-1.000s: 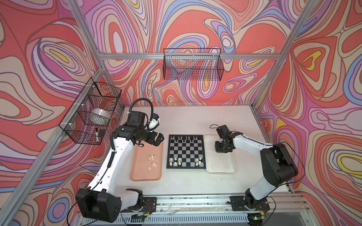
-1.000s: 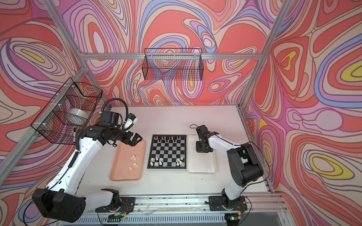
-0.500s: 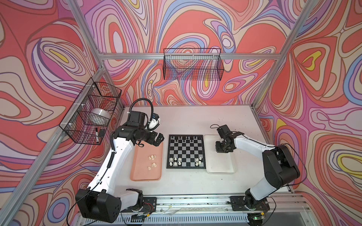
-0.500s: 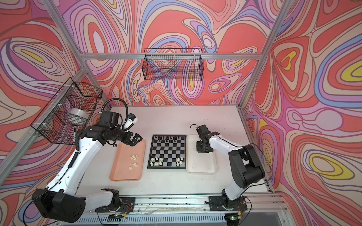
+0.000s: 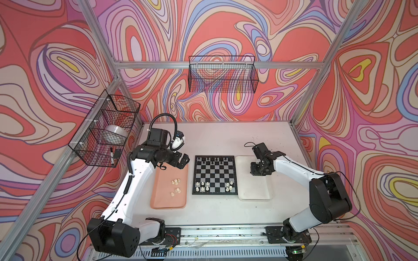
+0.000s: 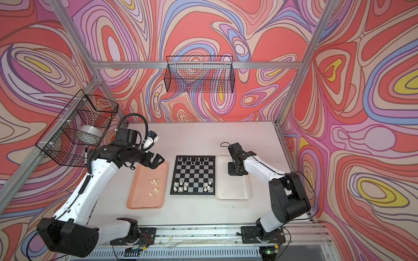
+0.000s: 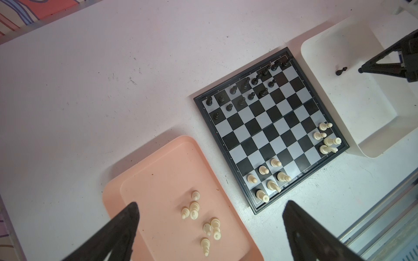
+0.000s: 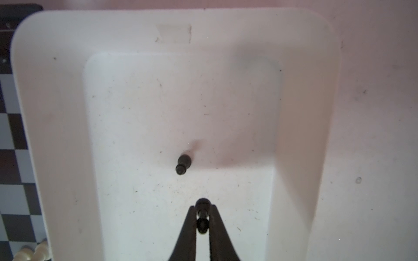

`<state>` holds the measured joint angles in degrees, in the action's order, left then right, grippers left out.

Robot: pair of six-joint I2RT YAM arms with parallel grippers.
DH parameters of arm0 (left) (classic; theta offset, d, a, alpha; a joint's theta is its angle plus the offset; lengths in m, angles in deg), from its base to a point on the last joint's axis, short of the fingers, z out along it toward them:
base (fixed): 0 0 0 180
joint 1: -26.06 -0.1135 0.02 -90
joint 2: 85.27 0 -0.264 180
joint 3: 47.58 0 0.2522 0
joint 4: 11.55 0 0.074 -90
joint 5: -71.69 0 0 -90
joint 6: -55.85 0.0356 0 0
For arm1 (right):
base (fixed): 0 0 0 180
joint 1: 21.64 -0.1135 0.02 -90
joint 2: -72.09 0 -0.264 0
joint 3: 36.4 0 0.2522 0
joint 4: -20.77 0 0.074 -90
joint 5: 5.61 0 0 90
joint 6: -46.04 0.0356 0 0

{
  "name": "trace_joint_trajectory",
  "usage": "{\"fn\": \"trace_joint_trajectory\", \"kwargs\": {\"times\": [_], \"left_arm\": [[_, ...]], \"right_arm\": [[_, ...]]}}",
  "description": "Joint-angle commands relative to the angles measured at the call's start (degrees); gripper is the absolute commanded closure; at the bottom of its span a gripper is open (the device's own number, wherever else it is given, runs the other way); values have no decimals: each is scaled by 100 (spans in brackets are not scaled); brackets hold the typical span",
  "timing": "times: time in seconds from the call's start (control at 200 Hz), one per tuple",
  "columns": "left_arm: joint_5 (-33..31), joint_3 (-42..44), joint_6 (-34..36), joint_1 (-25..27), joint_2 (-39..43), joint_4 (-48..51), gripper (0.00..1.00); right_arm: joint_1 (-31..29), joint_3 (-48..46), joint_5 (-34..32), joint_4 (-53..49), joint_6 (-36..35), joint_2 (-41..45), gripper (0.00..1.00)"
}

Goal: Set up the chess pieces on the board
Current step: 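Close the right gripper on one black pawn and lift it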

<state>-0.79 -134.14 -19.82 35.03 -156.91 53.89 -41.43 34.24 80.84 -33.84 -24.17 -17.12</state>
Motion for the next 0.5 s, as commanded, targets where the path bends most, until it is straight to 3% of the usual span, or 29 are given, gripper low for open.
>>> {"fn": "trace_joint_trajectory", "kwargs": {"times": [0.0,0.255,0.496], "left_arm": [[-47,-15,-22,14,96,152,0],[-651,-138,-31,8,-85,184,0],[-695,-243,-90,16,-171,219,0]], "right_arm": [[30,150,-45,-104,-41,180,89],[31,255,-28,-161,-19,239,89],[20,542,31,-231,-36,243,89]]}}
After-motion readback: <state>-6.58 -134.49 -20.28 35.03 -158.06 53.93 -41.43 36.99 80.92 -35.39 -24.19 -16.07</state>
